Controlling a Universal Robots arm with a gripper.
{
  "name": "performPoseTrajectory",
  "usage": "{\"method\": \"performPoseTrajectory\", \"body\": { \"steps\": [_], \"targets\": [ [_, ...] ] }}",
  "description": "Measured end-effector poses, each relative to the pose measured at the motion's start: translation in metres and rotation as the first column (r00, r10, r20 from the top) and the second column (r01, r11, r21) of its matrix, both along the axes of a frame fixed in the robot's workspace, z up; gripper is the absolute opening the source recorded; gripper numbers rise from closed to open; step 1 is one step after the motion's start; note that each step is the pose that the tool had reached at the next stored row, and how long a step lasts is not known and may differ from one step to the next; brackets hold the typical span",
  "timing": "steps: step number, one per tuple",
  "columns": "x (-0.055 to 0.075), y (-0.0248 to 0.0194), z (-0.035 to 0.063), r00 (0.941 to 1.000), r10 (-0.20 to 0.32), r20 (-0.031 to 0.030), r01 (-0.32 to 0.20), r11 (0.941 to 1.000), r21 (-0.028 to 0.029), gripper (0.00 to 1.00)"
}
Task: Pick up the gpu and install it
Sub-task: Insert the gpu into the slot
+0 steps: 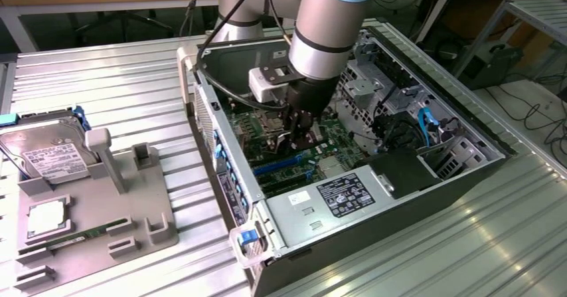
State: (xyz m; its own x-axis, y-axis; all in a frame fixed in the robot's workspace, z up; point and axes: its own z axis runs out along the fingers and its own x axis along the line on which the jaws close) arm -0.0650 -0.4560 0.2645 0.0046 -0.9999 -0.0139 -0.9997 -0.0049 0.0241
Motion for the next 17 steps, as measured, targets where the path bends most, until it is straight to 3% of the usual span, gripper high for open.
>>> {"method": "performPoseTrajectory", "body": {
  "steps": [2, 17],
  "targets": [
    [-0.0001, -0.0026, -0.0005, 1.0000, 0.000, 0.0000, 0.000, 1.0000, -0.0001, 0.27],
    [-0.0077, -0.0027, -0.0075, 1.0000, 0.000, 0.0001, 0.000, 1.0000, 0.0001, 0.27]
  ]
}}
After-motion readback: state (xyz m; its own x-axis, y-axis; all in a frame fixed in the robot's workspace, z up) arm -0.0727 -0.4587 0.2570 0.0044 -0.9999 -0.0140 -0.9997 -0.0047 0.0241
